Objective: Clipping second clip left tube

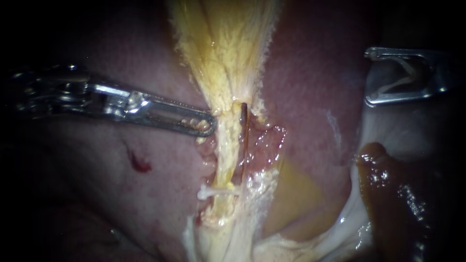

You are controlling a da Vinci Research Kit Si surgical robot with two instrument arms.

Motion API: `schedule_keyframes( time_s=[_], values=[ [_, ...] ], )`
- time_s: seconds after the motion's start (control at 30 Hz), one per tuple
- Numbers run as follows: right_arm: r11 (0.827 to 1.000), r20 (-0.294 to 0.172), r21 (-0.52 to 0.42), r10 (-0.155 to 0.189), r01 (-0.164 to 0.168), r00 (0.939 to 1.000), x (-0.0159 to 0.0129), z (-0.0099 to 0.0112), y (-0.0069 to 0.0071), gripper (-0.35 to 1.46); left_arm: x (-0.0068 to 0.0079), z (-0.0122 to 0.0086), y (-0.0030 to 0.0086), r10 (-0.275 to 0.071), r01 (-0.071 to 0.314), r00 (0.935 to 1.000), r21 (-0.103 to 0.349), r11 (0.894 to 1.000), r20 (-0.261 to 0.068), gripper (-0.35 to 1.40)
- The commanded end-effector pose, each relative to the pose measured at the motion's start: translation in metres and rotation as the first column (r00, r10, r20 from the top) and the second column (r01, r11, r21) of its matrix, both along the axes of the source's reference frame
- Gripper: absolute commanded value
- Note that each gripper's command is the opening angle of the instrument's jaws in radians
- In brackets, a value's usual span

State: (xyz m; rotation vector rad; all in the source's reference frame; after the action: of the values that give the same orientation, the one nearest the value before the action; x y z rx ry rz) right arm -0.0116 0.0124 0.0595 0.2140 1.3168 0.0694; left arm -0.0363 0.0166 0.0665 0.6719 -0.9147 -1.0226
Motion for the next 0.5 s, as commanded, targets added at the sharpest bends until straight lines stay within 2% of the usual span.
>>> schedule_keyframes(
  time_s=[0.03,0.17,0.27,0.4,0.5],
  values=[
    [1.000,0.000,0.000,0.000,0.000,1.0000,0.0000,0.0000,0.0000,0.49,0.0000,-0.0001,0.0000,0.000,0.000,1.0000,0.000,1.000,0.000,-0.35],
    [1.000,0.000,0.000,0.000,0.000,1.0000,0.0000,0.0000,0.0000,0.49,0.0002,-0.0006,0.0001,0.001,-0.001,1.0000,0.003,1.000,0.001,-0.35],
    [1.000,0.000,0.000,0.000,0.000,1.0000,0.0001,-0.0001,0.0000,0.49,0.0009,-0.0018,0.0005,0.002,-0.002,1.0000,0.008,1.000,0.003,-0.35],
    [1.000,0.000,0.000,0.000,0.000,1.0000,0.0001,-0.0002,-0.0001,0.49,0.0025,-0.0043,0.0017,-0.010,0.010,0.9999,0.014,1.000,-0.004,-0.35],
    [1.000,0.000,0.000,0.001,-0.001,1.0000,0.0002,-0.0003,-0.0002,0.49,0.0041,-0.0063,0.0029,-0.034,0.034,0.9994,0.020,0.999,0.002,-0.35]
  ],
)
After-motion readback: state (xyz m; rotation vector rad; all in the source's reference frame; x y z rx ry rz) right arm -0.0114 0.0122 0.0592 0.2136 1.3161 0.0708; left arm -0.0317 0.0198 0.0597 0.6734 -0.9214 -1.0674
